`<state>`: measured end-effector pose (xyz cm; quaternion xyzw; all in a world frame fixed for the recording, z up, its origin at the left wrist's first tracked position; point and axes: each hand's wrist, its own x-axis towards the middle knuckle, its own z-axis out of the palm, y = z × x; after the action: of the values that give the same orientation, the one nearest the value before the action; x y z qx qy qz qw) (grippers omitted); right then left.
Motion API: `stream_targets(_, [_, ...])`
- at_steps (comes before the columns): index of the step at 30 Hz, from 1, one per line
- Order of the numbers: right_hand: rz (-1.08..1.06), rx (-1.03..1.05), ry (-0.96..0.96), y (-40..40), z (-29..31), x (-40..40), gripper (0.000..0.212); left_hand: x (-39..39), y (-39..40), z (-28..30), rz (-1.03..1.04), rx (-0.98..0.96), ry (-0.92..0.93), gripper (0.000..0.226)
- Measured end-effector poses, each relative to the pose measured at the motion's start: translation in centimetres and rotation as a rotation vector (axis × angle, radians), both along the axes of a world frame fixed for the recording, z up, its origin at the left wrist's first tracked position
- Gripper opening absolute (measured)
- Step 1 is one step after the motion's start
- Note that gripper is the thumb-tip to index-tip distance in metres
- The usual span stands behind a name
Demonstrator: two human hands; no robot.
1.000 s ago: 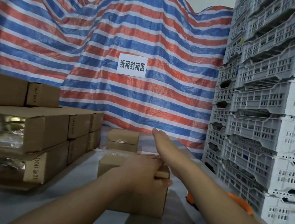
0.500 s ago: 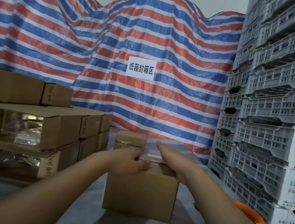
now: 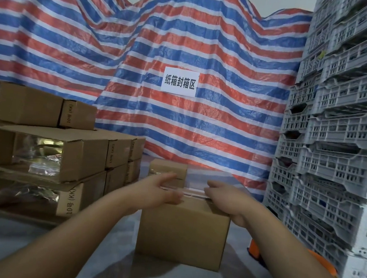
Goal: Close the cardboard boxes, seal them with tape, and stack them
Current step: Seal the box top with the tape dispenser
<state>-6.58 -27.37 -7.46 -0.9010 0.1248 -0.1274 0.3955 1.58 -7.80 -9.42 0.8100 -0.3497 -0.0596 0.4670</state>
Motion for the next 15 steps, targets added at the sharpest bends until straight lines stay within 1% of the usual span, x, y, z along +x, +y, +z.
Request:
stream_targets(2, [0.015,0.141,-0.088,-0.9,-1.0,-0.1,0.049,0.3,0.5,-0.4,-0.015,-0.183,0.088,0.067])
stream_targets(5, [0.031,0.444,-0.243,-1.8,-3.2,-0.1,0.048,0.3,0.6,-1.1,-0.014,-0.427,0.231,0.05])
stream_targets(7, [0.001,0.61,-0.308,-1.9,-4.8,0.1,0.046,0.3,0.4,-1.9,0.02,-0.51,0.267,0.046])
stream_targets(8, [-0.005,0.67,-0.304,-1.8,-5.5,0.2,0.045,0.3,0.3,-2.3,0.043,-0.52,0.267,0.047])
stream_targets(10, [-0.023,0.789,-0.269,-1.7,-6.8,0.2,0.047,0.3,0.1,-3.4,0.098,-0.518,0.252,0.056])
stream_targets(13, [-0.084,0.925,-0.266,-1.6,-8.0,0.3,0.065,-0.2,0.1,-4.6,0.128,-0.538,0.287,0.078])
stream_targets(15, [-0.098,1.055,-0.199,-1.1,-8.4,0.1,0.074,-0.6,0.2,-5.5,0.123,-0.524,0.319,0.092])
